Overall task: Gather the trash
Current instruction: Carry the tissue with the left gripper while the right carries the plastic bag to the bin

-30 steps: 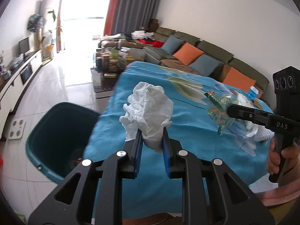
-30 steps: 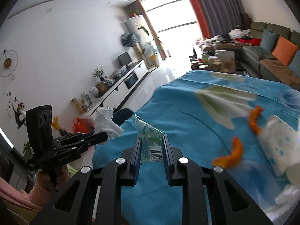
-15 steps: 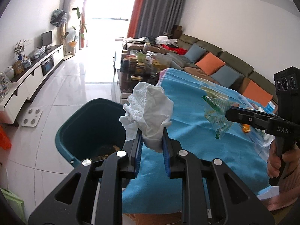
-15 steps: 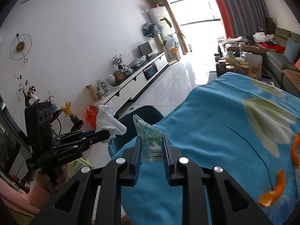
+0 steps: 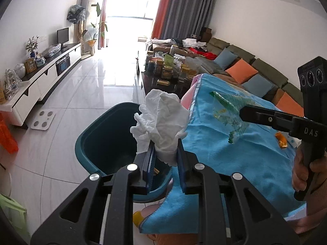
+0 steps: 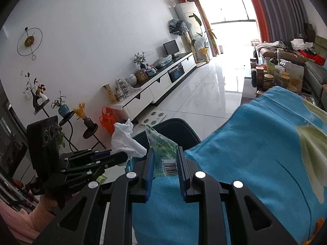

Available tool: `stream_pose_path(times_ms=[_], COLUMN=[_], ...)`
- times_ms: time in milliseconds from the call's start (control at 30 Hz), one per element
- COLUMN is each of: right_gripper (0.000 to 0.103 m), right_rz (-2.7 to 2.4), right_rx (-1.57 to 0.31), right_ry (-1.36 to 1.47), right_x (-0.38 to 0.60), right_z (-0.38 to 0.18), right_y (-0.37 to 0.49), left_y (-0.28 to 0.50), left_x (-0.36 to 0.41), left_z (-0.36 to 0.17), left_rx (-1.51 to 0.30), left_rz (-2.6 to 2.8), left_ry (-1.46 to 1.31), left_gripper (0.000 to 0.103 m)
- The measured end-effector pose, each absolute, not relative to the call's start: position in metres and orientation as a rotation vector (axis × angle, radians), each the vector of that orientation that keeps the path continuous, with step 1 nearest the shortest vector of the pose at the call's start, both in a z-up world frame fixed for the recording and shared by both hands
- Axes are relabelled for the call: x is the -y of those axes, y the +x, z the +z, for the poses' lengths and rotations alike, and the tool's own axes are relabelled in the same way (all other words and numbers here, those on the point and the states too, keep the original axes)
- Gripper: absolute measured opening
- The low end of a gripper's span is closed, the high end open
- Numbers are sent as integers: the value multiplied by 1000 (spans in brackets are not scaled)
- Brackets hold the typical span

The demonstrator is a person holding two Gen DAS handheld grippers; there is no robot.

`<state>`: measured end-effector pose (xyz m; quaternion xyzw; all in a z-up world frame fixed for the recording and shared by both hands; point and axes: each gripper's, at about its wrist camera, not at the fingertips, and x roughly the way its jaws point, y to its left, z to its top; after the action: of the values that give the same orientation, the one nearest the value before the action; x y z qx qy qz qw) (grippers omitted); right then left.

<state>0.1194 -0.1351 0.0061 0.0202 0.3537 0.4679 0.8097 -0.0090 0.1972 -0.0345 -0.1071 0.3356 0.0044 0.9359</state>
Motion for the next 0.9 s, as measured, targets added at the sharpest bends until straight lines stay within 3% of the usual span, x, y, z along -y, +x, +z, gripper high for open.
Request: stream_pose_path(times_ms=[900], right_gripper=[20], right_rz=[1015], right_rx=[-841], right_ry=[2], right_x=[61], right_z=[-15], right_y=[154], left_y=[16], left_x=[-201], left_z=[-58], left_rx=[-738], left_rz=[94], left_ry=[-260], left_gripper=[20])
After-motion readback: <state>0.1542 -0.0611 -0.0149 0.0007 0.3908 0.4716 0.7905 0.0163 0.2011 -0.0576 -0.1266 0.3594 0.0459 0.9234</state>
